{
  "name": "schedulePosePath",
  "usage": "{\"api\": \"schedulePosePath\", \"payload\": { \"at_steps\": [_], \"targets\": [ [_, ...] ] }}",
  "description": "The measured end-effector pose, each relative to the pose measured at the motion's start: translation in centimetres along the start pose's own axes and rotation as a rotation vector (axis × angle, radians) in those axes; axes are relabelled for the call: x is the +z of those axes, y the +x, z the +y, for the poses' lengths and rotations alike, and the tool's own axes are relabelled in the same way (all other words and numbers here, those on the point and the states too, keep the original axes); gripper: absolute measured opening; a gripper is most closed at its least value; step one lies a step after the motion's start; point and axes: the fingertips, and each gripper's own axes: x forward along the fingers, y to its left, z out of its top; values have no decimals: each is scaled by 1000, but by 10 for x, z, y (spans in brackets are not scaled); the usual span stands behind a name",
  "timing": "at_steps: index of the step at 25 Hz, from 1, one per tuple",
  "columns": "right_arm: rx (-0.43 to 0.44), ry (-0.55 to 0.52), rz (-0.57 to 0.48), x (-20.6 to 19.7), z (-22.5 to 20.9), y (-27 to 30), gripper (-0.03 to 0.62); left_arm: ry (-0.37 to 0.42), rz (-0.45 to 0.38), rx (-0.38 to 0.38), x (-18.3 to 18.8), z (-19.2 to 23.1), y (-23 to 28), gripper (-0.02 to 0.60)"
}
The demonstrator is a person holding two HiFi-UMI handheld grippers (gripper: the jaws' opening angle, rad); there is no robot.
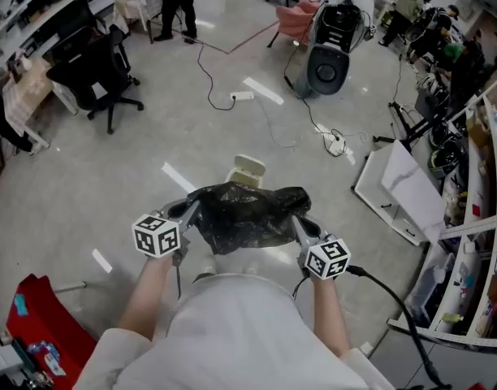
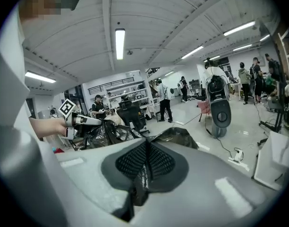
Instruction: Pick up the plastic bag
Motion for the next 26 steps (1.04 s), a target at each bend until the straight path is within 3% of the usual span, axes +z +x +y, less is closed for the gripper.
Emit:
{"api": "schedulePosePath", "payload": {
  "at_steps": [26],
  "targets": [
    [15,-12,-33,7,1,-19,2,9,-3,-17,0,-24,-10,6]
  ]
}}
